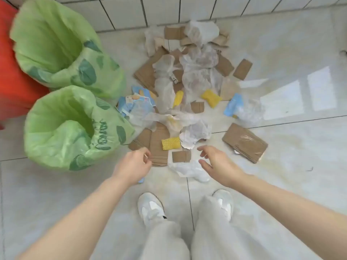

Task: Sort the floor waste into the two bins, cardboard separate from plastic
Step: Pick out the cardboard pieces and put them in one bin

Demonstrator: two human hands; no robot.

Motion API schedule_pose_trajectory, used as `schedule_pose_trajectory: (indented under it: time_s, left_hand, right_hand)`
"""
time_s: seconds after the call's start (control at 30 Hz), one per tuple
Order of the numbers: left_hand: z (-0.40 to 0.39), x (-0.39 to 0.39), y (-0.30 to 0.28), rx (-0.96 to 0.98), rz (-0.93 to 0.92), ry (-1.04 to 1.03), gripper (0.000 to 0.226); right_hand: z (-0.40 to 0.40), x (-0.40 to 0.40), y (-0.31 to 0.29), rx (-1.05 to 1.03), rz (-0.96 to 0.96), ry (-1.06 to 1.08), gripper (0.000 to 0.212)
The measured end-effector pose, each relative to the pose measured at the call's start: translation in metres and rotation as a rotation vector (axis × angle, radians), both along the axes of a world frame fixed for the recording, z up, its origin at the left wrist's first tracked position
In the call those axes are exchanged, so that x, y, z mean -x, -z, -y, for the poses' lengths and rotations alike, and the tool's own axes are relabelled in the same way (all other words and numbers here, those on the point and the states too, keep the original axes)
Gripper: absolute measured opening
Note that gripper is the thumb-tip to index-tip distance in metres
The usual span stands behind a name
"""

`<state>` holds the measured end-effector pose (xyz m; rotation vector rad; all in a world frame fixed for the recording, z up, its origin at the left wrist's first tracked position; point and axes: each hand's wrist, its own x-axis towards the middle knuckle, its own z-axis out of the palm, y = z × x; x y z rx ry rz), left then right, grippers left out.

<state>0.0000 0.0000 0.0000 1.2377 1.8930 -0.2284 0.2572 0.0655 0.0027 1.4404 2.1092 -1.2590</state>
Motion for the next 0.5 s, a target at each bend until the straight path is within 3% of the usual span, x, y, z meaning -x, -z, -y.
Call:
schedule_pose_trajectory:
  time_s: [0.17,0.27,0.37,0.5]
  left_hand:
    - [-0.011,0.014,0.100,0.025,-0.149,0.190,0.036]
    - [-0.017,0.013,0.153,-0.075,-0.131,0.057,0.049]
    - [-0.019,0.009,0.196,-0.206,-0.133,-0.070,0.053]
    - [-0.013,0.002,0.214,-0.370,-0.214,-0.093,0.059]
  right_hand:
    - [-0.006,0.016,0.114,-0.038,-0.015,-0.139,0.034]
    - [-0.002,0.026,0.165,-0.137,-0.044,-0.192,0.037]
    - [0.013,0.035,0.202,-0.366,-0.041,-0.340,0.042]
    - [0.026,0.035,0.224,-0.498,-0.041,-0.333,0.047]
